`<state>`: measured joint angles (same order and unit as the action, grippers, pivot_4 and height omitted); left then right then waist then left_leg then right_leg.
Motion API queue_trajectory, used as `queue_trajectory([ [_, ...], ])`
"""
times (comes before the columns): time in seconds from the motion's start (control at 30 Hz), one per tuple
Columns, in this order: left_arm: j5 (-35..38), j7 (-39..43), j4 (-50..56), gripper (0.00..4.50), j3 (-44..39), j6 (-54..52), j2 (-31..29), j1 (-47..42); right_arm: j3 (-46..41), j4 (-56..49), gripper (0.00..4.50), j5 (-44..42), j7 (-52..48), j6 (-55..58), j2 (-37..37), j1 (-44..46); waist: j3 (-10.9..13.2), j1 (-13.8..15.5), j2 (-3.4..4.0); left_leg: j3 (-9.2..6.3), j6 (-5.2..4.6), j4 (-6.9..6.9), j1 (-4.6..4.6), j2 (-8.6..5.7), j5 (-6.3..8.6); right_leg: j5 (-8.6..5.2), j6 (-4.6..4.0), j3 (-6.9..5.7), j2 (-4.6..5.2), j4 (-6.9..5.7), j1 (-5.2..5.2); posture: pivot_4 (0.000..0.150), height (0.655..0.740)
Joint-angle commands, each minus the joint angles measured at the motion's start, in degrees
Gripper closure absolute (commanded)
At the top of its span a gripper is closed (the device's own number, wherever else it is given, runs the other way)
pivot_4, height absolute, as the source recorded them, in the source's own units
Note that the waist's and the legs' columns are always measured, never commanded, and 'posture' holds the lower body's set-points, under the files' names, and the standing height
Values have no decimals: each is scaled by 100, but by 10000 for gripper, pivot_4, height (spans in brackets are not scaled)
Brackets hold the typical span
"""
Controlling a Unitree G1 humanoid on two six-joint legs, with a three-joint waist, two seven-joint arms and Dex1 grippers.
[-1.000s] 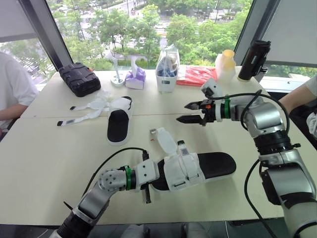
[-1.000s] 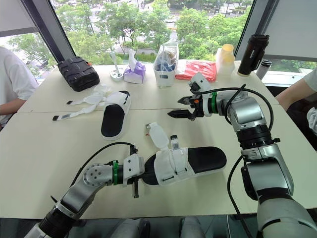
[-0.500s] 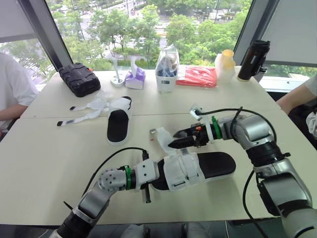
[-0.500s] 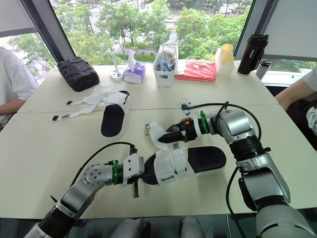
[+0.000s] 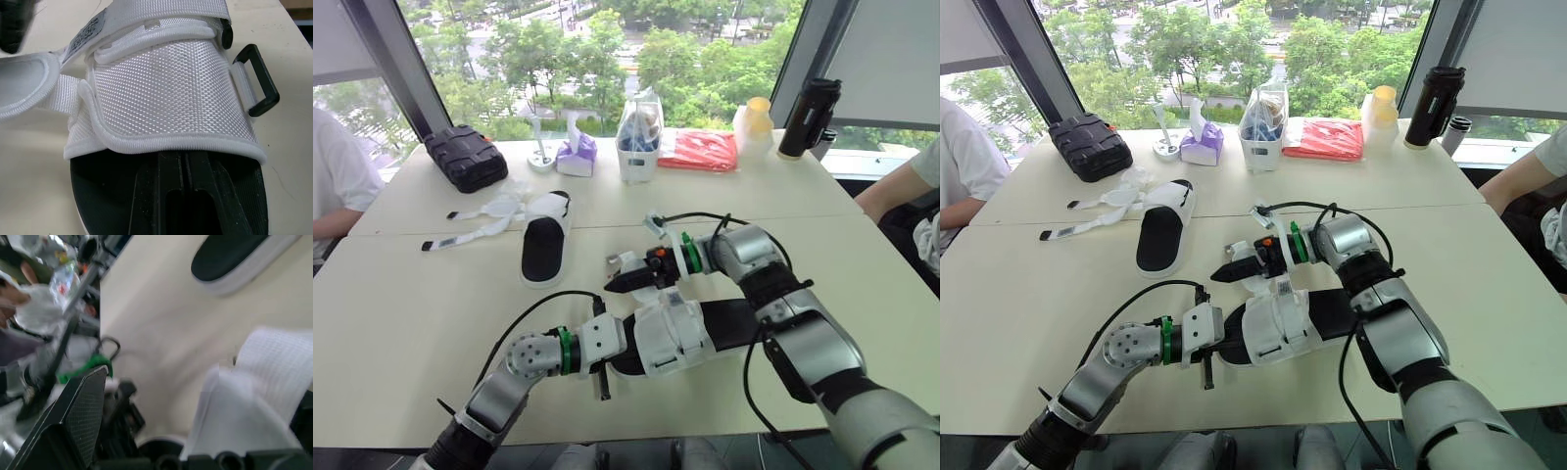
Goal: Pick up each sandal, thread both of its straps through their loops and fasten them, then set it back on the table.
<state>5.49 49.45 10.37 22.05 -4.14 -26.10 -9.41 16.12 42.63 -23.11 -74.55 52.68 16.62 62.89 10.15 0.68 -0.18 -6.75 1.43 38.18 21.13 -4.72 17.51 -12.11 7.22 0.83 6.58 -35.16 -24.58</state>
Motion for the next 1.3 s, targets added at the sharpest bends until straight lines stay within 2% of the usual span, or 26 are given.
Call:
queue_trajectory([
  [0.03,-249,-103,-205,45000,82,-130,-37,87,-312,403,342,48,-87,-214,-104,395,0,-7,0,-1,0,0,0,-1,0,0,0,0,0,-1,0,1500,7400],
  [0.4,-254,-100,-221,45000,77,-108,-17,85,-721,1079,342,213,-158,-508,-333,976,0,-40,2,-2,1,-3,1,-13,0,0,0,1,1,-6,-5,1500,7400],
  [0.5,-254,-93,-231,45000,79,-101,-17,79,-801,1112,8357,223,-191,-521,-342,1038,0,-42,2,-3,1,-4,1,-14,0,0,0,1,1,-7,-5,1500,7400],
  [0.73,-256,-89,-250,45000,93,-90,0,69,-819,775,43707,216,-359,-372,-246,999,0,-42,2,-3,1,-4,1,-15,0,0,0,1,2,-7,-5,1500,7400],
  [0.87,-256,-92,-247,45000,103,-106,14,65,-773,68,44446,110,-492,-71,-70,760,0,-39,2,-3,1,-3,3,-15,0,0,0,1,3,-7,-7,1500,7400],
  [1.0,-191,-88,-215,45000,97,-219,36,110,-639,-2322,44446,-338,-581,635,550,-153,0,2,2,-18,0,-2,15,-25,0,0,0,-4,12,-6,-10,1500,7400],
  [1.07,-157,-84,-197,45000,80,-261,36,141,-750,-3711,44446,-823,-498,1247,948,-744,0,3,2,-20,0,-3,23,-31,1,0,1,-4,19,-4,-17,1500,7400],
  [1.23,-105,-45,-159,45000,45,-304,27,194,-916,-5594,44446,-1584,-178,1876,1560,-1775,0,-2,2,-17,-1,-4,23,-30,2,-1,3,-4,22,-2,-19,1500,7400],
  [1.3,-68,-27,-127,45000,33,-333,19,228,-949,-6027,44446,-1762,-39,1925,1697,-2079,0,0,1,-17,-1,-4,20,-27,2,-2,5,-7,21,2,-12,1500,7400],
])
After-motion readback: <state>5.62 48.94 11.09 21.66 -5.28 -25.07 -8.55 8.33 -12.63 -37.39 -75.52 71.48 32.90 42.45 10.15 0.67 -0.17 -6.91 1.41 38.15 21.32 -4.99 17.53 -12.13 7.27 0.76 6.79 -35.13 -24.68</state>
